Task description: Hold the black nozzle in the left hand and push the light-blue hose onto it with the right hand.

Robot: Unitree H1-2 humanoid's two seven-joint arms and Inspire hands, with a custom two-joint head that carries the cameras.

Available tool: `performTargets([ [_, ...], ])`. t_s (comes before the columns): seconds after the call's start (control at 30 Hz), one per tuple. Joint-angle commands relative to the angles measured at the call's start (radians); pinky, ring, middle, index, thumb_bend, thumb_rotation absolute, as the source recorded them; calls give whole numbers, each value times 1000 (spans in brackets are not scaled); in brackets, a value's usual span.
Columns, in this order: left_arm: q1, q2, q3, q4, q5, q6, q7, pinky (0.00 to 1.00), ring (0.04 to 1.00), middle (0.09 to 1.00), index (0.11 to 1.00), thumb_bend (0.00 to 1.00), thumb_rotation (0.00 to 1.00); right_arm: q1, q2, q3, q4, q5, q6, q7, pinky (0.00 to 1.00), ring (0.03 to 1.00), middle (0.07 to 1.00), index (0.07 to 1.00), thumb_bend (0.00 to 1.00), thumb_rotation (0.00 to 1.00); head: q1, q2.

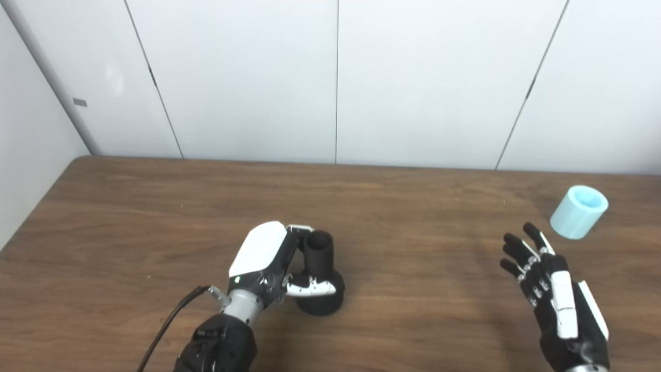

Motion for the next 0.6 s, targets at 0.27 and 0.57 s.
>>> performTargets([
  [0.27,23,-36,10,25,4,-51,41,693,640,491,486,525,0,-49,-26,-44,-48,9,-11,-24,863,901,896,951,614,968,-72,13],
  [0.57,51,-61,8,56,-11,-85,65,674,643,465,505,524,0,-81,-68,-107,-69,22,6,-36,880,912,888,955,595,997,-93,28],
])
